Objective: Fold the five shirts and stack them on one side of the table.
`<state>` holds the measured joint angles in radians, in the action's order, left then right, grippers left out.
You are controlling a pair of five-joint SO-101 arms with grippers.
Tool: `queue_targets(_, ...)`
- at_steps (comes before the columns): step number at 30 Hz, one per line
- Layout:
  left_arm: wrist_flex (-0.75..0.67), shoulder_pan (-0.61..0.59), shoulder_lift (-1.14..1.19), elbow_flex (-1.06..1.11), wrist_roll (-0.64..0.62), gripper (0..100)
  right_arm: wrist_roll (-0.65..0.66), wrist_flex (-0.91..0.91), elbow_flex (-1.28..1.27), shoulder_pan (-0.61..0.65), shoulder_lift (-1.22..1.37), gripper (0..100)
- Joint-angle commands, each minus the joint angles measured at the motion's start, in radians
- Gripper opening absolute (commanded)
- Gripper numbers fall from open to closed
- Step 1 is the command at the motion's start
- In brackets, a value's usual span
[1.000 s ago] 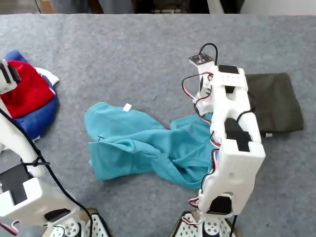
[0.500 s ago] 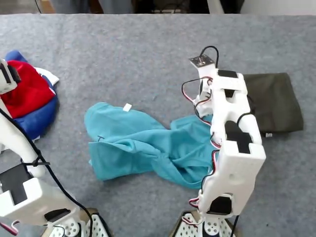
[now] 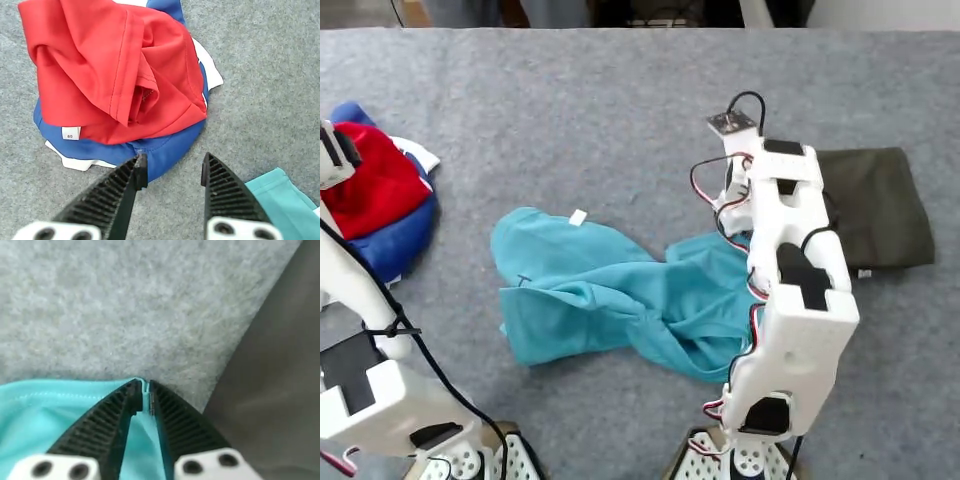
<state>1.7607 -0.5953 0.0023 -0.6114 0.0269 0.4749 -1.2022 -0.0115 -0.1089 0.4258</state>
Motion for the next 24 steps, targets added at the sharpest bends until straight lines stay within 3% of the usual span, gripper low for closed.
queue_targets(1,-0.003,0.008,-0.041,-0.002,-0.012,19,-0.063,-0.017,0.110,-0.003,-0.151,1.2)
queue_targets(7,-0.009,0.031,-0.032,-0.004,-0.098,20,-0.157,-0.015,0.297,-0.009,-0.374,1.2)
queue_targets(13,-0.049,0.217,-0.029,0.004,-0.112,20,-0.196,0.012,0.418,-0.109,-0.476,1.3)
queue_targets(19,-0.318,0.404,-0.023,0.208,-0.127,20,-0.181,0.026,0.390,-0.198,-0.452,1.3)
queue_targets(24,-0.571,0.504,0.077,0.306,-0.261,20,0.020,0.026,0.340,-0.173,-0.421,1.3)
